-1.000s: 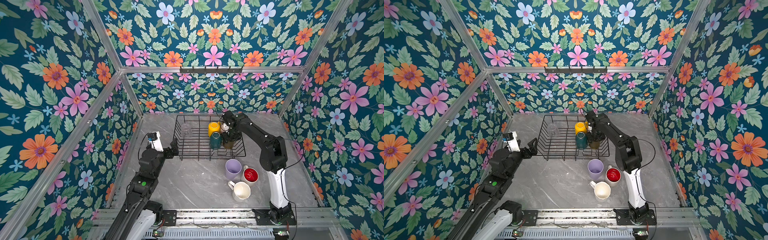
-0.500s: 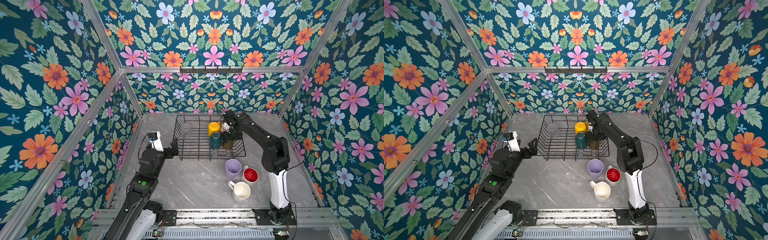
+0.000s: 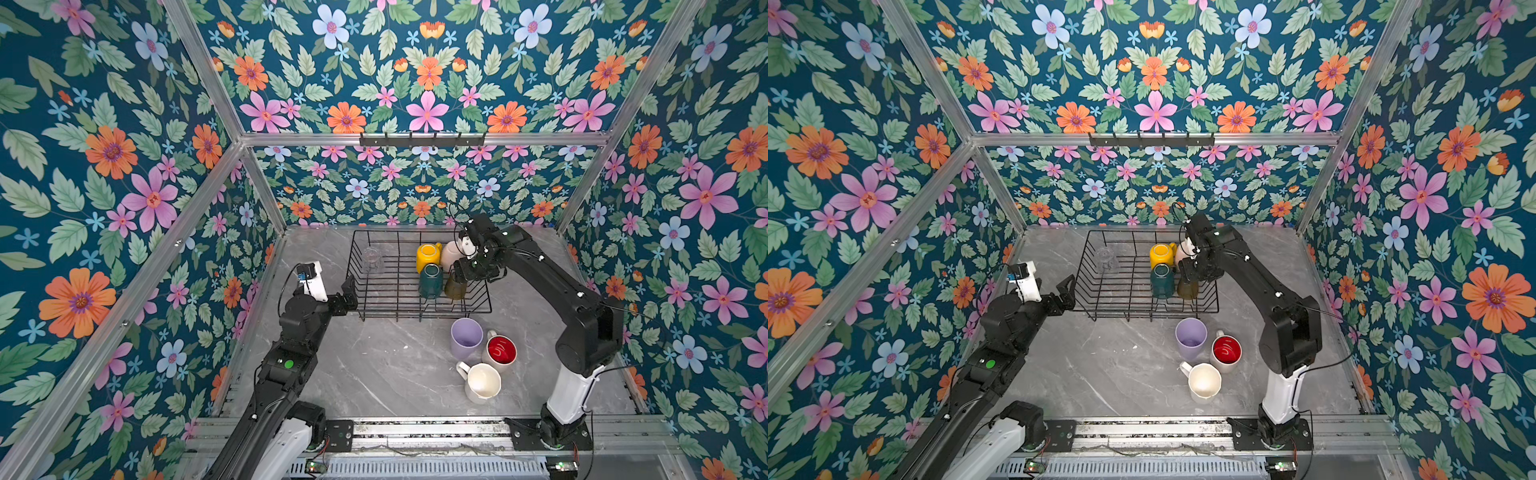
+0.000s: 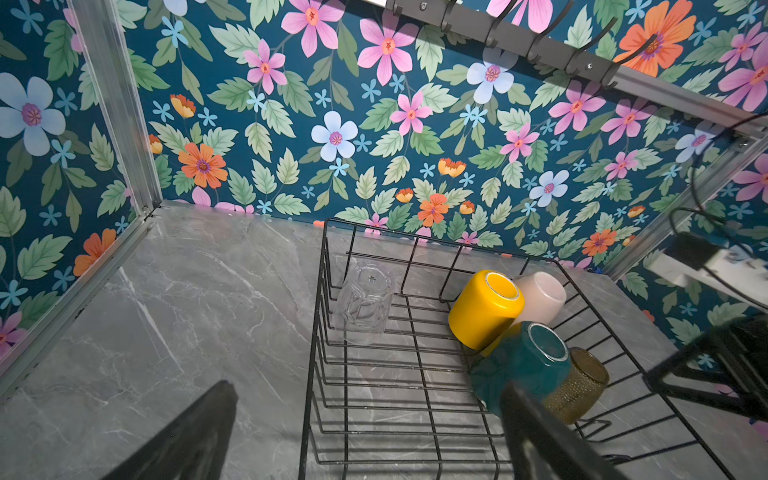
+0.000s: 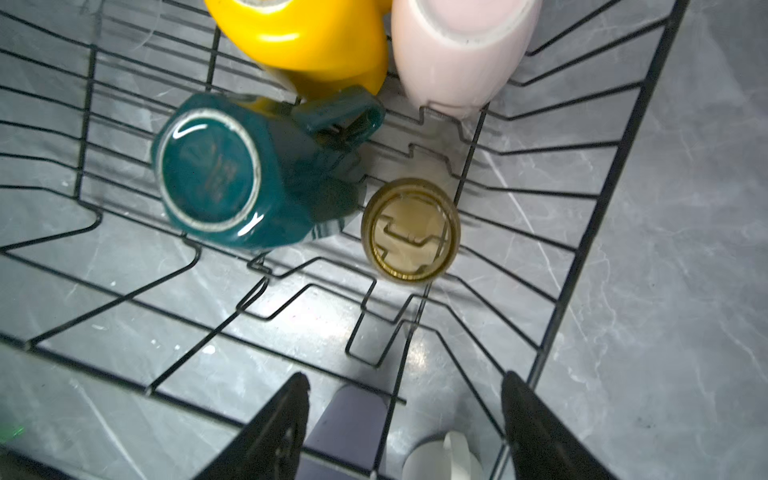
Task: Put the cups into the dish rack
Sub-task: 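Move the right gripper down to the lavender cup on the table, then grasp the lavender cup's rim with the right gripper and lift it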
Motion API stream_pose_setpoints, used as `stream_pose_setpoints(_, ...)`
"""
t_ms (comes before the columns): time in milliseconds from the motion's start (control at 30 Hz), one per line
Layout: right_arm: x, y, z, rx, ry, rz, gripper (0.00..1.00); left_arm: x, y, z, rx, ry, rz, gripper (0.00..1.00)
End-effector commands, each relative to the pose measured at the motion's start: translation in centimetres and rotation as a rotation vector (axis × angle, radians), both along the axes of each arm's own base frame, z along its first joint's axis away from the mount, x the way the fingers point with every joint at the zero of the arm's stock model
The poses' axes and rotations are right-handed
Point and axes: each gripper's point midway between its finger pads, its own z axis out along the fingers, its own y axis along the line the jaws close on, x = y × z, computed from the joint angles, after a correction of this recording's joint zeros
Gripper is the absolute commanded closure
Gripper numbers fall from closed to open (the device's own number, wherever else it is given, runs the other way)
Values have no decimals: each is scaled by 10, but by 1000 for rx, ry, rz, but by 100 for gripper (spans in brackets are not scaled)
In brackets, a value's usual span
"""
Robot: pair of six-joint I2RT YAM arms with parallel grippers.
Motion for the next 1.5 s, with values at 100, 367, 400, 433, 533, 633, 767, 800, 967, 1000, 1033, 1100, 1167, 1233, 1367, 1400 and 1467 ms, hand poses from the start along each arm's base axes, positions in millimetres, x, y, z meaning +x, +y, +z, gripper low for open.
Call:
stream_pose_setpoints(100, -51, -6, 12, 11, 5, 17, 31, 3, 6, 10, 12, -34, 34, 1)
stream_pose_setpoints(367, -104, -10, -7, 12, 96, 26, 37, 4, 11, 19, 12, -61, 67, 1)
stream_pose_setpoints(400, -109, -10, -10, 12, 105, 27, 38, 5, 12, 19, 11, -62, 71, 1)
stream_pose_setpoints(433, -114, -10, -13, 13, 117, 26, 38, 5, 12, 19, 10, -62, 72, 1)
stream_pose_setpoints(533, -125, -10, -20, 13, 139, 29, 39, 4, 13, 19, 9, -61, 76, 1)
stream_pose_setpoints(633, -134, -11, -29, 11, 162, 23, 41, 4, 14, 19, 5, -60, 82, 1)
stream_pose_setpoints(767, -137, -11, -39, 21, 168, 6, 46, 3, 15, 20, 1, -63, 84, 1)
stream_pose_setpoints(800, -137, -11, -42, 22, 169, 4, 47, 3, 15, 20, 0, -64, 85, 1)
stream_pose_setpoints(967, -133, -9, -53, 15, 164, -9, 53, 3, 14, 20, -7, -66, 81, 1)
stream_pose_setpoints(1000, -131, -8, -55, 19, 163, -10, 56, 3, 14, 20, -9, -66, 81, 1)
stream_pose_setpoints(1033, -130, -6, -56, 23, 163, -11, 58, 3, 14, 20, -11, -66, 81, 1)
stream_pose_setpoints(1100, -128, -4, -59, 25, 163, -12, 59, 3, 13, 19, -11, -64, 80, 1)
stream_pose_setpoints(1167, -126, -2, -62, 24, 161, -10, 62, 3, 13, 19, -12, -63, 81, 1)
stream_pose_setpoints(1233, -125, 0, -65, 19, 164, -6, 64, 3, 14, 18, -13, -63, 83, 1)
stream_pose_setpoints(1367, -122, 6, -68, 8, 161, 10, 71, 4, 13, 17, -12, -59, 82, 1)
stream_pose_setpoints(1400, -122, 7, -68, 5, 161, 13, 73, 4, 14, 16, -12, -57, 84, 1)
stream_pose_setpoints(1467, -122, 10, -68, 3, 162, 24, 78, 4, 14, 16, -15, -58, 86, 1)
